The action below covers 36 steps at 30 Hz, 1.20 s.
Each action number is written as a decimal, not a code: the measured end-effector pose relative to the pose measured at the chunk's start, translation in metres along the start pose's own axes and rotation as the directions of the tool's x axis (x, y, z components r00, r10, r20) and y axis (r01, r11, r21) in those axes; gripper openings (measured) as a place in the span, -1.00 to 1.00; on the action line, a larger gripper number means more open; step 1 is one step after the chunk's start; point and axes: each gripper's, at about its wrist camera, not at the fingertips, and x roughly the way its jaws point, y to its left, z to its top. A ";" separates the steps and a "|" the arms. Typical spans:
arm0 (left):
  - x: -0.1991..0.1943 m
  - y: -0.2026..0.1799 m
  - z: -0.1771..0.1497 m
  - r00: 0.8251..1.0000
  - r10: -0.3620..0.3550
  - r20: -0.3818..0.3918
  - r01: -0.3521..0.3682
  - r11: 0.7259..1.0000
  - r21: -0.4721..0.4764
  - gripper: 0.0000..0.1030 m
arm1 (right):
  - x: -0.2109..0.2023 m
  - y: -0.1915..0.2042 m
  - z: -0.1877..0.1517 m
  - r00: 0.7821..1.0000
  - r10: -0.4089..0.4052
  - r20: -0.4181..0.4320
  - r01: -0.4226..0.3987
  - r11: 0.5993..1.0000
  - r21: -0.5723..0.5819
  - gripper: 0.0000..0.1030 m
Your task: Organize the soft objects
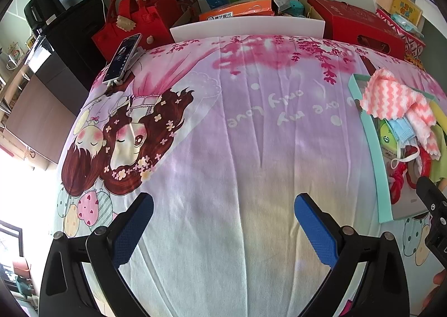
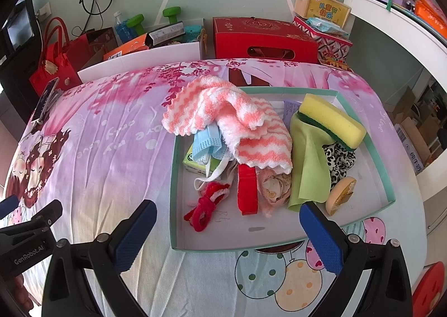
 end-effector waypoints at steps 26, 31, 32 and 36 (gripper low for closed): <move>0.001 -0.002 -0.001 1.000 -0.018 -0.011 0.018 1.000 0.006 0.96 | 0.000 -0.001 -0.001 1.000 -0.001 0.000 0.001 1.000 0.000 1.00; 0.003 -0.001 -0.002 1.000 -0.022 -0.017 0.022 1.000 0.007 0.96 | 0.000 -0.002 -0.001 1.000 0.000 0.000 0.000 1.000 -0.001 1.00; 0.003 -0.001 -0.002 1.000 -0.022 -0.017 0.022 1.000 0.006 0.96 | 0.000 -0.002 -0.001 1.000 -0.001 0.000 0.001 1.000 0.000 1.00; -0.002 0.001 -0.001 0.999 -0.032 0.008 0.032 0.999 -0.004 0.96 | 0.000 -0.001 0.000 1.000 -0.001 -0.001 0.001 1.000 0.000 1.00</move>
